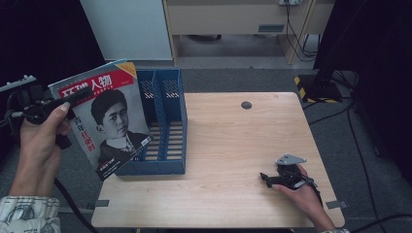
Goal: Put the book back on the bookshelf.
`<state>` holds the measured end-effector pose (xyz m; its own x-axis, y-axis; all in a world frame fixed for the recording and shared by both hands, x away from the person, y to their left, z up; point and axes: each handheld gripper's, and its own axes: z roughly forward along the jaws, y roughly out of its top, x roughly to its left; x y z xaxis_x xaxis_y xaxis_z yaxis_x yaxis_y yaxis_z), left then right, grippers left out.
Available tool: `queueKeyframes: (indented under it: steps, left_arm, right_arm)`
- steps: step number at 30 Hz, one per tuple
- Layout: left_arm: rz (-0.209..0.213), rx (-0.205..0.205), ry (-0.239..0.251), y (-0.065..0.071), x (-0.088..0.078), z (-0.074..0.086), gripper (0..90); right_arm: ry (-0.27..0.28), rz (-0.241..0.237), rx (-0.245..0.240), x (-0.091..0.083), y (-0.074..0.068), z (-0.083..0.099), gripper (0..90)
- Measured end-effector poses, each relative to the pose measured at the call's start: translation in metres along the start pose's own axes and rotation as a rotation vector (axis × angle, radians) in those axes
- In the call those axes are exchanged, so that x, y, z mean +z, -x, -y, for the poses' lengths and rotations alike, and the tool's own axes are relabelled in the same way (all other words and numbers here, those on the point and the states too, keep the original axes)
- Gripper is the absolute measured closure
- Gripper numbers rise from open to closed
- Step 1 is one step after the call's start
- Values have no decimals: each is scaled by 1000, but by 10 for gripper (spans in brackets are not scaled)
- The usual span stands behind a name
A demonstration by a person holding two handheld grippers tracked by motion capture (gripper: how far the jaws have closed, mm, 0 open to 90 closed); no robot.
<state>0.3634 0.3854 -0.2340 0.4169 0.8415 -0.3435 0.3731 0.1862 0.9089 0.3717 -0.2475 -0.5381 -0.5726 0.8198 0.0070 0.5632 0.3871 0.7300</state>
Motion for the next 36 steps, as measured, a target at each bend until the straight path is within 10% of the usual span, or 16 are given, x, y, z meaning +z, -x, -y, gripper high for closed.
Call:
queueKeyframes:
  steps: [21, 36]
  left_arm:
    - [-69, -4, 12, -23, -28, 0, 867]
    - [-119, 3, 20, -36, -13, -4, 866]
  right_arm:
    - [-2, -2, -3, 0, 0, 0, 142]
    - [-2, -2, -3, 0, 0, 0, 142]
